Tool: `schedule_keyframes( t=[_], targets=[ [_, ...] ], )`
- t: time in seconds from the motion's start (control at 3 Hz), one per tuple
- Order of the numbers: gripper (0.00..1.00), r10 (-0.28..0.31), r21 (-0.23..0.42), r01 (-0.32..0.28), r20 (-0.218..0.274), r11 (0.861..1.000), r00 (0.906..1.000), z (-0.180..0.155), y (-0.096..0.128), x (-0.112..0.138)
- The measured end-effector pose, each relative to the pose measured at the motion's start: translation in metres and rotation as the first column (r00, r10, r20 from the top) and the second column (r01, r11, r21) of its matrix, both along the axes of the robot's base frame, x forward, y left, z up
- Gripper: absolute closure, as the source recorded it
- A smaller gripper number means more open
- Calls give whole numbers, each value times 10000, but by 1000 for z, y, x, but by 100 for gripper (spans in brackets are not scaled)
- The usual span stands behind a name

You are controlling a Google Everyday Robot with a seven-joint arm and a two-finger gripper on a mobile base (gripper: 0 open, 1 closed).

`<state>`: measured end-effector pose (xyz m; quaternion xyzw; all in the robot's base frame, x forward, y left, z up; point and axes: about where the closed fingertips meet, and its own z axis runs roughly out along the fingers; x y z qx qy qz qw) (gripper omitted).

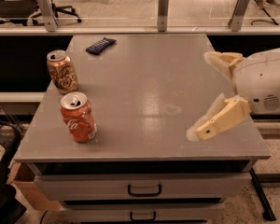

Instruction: Move coke can near rxbar blueberry

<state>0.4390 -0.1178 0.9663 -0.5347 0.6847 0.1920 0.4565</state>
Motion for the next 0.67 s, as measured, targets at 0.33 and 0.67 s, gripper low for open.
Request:
schedule_keyframes(
  t=[0.33, 0.67],
  targets=[
    [0, 557, 1498, -581, 202, 9870, 9982, 10, 33, -8],
    [0, 558, 1497, -582, 203, 9870, 9982, 10, 33, -8]
  ],
)
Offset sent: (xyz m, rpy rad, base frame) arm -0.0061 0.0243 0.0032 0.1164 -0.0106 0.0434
